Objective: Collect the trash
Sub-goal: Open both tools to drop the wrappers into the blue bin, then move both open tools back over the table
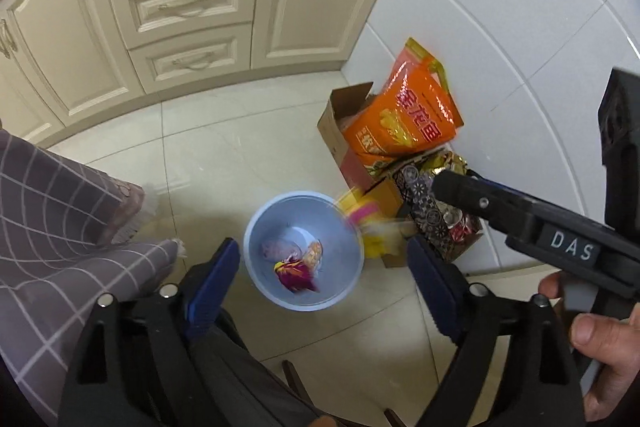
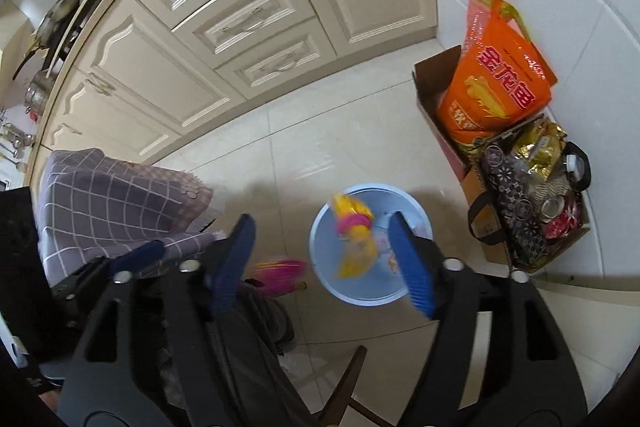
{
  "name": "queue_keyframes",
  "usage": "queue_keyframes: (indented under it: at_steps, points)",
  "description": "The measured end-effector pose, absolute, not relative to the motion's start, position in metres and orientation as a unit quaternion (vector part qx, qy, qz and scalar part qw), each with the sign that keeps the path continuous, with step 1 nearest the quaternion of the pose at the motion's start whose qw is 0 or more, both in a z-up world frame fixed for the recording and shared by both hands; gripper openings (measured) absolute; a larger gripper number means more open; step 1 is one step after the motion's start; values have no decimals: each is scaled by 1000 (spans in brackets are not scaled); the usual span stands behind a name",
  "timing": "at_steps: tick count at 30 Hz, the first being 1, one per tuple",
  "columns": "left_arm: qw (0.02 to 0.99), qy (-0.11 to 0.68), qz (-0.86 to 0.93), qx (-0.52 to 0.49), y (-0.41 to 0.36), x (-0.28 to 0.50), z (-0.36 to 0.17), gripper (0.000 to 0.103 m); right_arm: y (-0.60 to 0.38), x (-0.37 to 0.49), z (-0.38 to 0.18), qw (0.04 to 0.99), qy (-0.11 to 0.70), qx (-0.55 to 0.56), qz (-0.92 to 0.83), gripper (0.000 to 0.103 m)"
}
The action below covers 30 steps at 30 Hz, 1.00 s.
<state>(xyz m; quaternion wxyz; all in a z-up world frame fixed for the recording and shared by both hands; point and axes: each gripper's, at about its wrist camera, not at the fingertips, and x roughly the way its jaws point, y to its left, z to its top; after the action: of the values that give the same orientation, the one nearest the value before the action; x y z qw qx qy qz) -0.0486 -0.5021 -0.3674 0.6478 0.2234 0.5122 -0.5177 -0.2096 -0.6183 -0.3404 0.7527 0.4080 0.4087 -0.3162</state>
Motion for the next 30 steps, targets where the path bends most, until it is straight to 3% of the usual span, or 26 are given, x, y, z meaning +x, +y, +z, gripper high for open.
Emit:
queue_keyframes:
  at_steps: [2, 4, 14, 30]
  points:
    - [663, 505, -509, 215, -496, -43, -360, 87, -618, -211, -338, 751, 408, 403, -326, 92]
    - [676, 499, -502, 206, -490, -37, -351, 88, -618, -211, -336, 751, 409, 398, -332, 96]
    - [739, 432, -490, 167, -451, -28, -283, 91, -606, -199, -309, 766, 402, 372, -338, 97]
    - [811, 336, -467, 106, -370, -6, -180, 92, -555, -142, -200, 844, 341, 298, -288, 97]
